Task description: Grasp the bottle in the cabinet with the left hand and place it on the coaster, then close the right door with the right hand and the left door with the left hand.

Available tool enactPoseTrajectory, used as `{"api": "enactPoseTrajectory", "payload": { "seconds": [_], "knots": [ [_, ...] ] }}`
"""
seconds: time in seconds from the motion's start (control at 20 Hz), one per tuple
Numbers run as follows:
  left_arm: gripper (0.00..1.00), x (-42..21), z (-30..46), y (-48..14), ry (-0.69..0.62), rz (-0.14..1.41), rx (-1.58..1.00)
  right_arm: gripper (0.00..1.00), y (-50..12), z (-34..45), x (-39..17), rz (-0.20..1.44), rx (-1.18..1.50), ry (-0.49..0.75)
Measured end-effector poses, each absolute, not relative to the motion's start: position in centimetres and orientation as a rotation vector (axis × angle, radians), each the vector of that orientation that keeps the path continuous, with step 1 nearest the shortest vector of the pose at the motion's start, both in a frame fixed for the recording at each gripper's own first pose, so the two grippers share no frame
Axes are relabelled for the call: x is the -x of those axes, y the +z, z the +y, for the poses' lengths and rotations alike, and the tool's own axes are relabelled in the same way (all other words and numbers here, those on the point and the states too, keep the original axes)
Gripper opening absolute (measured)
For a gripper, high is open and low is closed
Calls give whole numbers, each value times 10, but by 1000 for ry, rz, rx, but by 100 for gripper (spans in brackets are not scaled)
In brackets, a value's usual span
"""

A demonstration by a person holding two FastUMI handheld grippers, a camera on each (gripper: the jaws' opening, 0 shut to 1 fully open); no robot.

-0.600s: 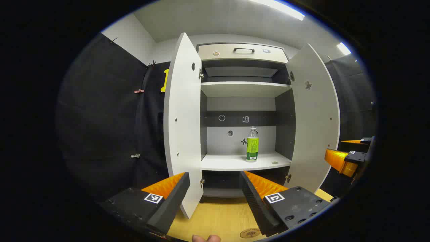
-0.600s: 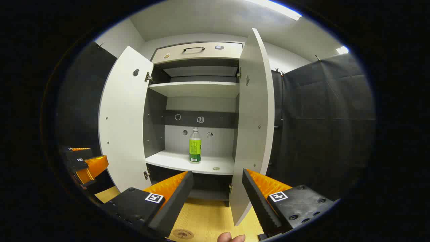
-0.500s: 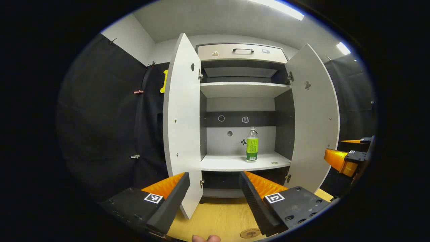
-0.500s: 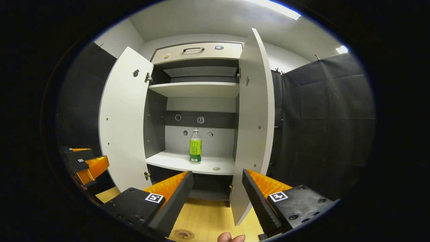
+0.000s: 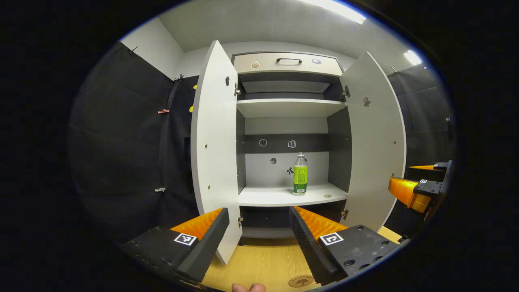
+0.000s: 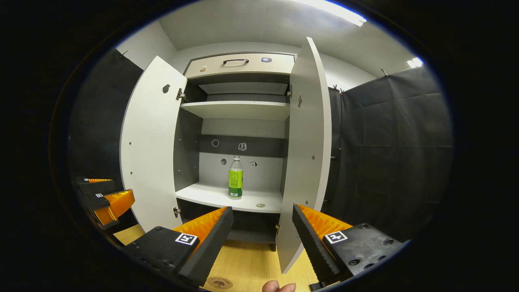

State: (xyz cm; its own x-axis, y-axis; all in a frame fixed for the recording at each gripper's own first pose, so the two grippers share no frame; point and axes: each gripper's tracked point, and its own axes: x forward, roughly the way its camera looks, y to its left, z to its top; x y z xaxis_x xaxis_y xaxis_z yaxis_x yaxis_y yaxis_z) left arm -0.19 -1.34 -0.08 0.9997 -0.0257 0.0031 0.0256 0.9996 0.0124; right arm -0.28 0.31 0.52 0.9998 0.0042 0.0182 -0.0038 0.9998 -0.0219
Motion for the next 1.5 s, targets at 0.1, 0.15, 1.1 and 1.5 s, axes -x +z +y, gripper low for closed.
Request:
{"api": "enactPoseTrajectory", "payload": {
  "seconds": [0.1,0.15,1.1,1.5],
  "knots": [
    [95,1,-13,-1,-26,-3,-13,98,6,5,3,-23,26,8],
    [95,1,-13,0,-26,-3,-12,98,7,5,3,-24,28,9],
    [94,-84,-96,23,-169,-45,-7,97,18,-37,16,-41,-7,-15],
    [95,-187,-157,42,-208,-69,-39,97,5,-71,17,-19,-9,-37]
  ]
}}
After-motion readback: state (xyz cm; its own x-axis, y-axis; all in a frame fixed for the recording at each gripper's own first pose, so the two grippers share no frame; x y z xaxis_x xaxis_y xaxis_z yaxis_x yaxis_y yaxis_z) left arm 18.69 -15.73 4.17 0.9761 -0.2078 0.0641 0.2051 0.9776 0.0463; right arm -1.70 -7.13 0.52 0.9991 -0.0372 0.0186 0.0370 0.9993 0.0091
